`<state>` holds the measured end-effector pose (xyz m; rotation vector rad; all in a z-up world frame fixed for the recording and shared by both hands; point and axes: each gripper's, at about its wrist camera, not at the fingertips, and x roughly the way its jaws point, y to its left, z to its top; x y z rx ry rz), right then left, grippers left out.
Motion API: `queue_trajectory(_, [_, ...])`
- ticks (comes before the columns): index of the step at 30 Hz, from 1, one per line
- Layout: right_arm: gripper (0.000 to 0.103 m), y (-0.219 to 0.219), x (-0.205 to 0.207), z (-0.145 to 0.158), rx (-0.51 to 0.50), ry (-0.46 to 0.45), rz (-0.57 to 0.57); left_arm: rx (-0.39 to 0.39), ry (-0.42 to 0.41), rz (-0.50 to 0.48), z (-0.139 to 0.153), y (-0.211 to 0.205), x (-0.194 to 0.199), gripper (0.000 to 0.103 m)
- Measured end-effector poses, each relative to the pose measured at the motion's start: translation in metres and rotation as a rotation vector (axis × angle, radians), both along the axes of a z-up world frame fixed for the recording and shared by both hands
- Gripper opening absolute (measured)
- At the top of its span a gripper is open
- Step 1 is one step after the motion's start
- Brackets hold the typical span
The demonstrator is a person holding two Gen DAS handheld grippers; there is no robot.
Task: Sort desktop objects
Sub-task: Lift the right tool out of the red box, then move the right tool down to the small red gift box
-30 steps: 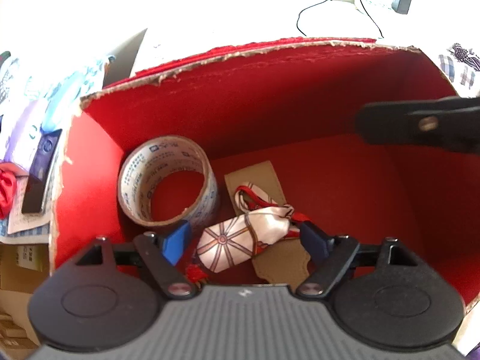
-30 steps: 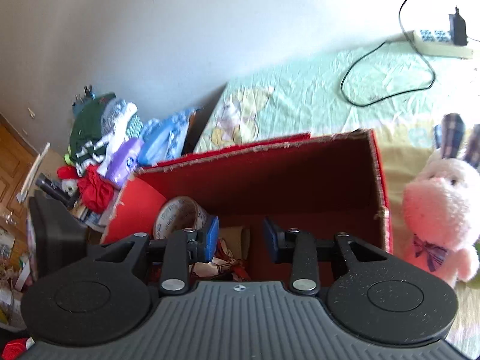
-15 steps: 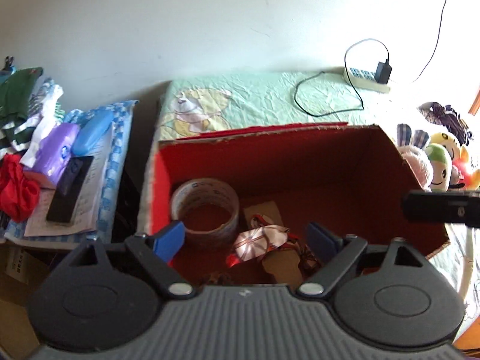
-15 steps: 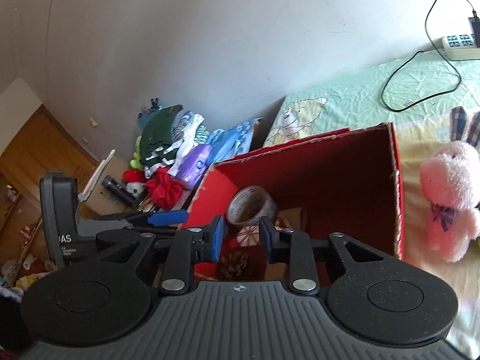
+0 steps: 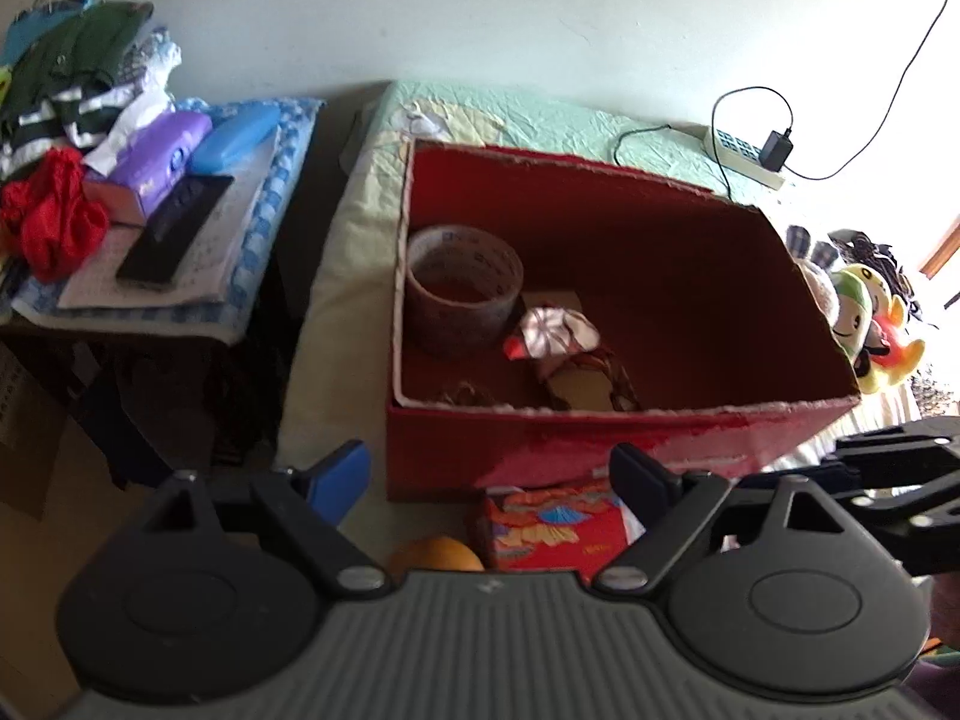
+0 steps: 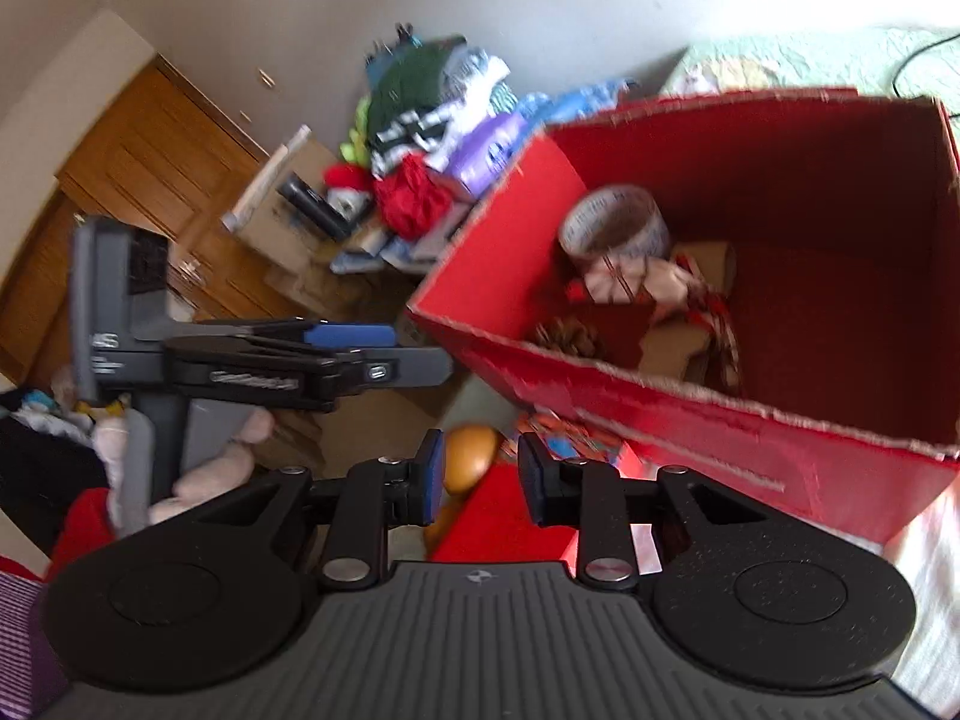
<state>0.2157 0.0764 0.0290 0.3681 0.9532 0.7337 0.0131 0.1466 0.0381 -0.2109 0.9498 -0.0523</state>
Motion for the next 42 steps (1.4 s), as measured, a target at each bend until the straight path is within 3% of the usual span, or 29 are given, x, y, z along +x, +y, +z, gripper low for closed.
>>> queue_trajectory(4, [0.031, 0.001, 0.002, -0.02, -0.04, 0.092, -0.031, -0.022, 0.042, -0.046, -0.016, -0.011, -0.013, 0.088])
queue_trajectory(11, [0.031, 0.006, 0.001, -0.04, -0.07, 0.163, -0.049, -0.088, 0.125, -0.109, -0.038, -0.027, -0.027, 0.088])
queue_trajectory(20, [0.031, 0.012, -0.002, -0.051, -0.072, 0.195, -0.062, -0.122, 0.176, -0.129, -0.057, -0.033, -0.028, 0.088])
queue_trajectory(31, [0.031, 0.016, -0.001, -0.061, -0.077, 0.223, -0.059, -0.222, 0.228, -0.113, -0.075, -0.025, -0.02, 0.088])
queue_trajectory(42, [0.03, 0.0, 0.001, -0.076, -0.025, 0.312, -0.106, -0.201, 0.241, -0.148, -0.078, -0.039, -0.007, 0.09])
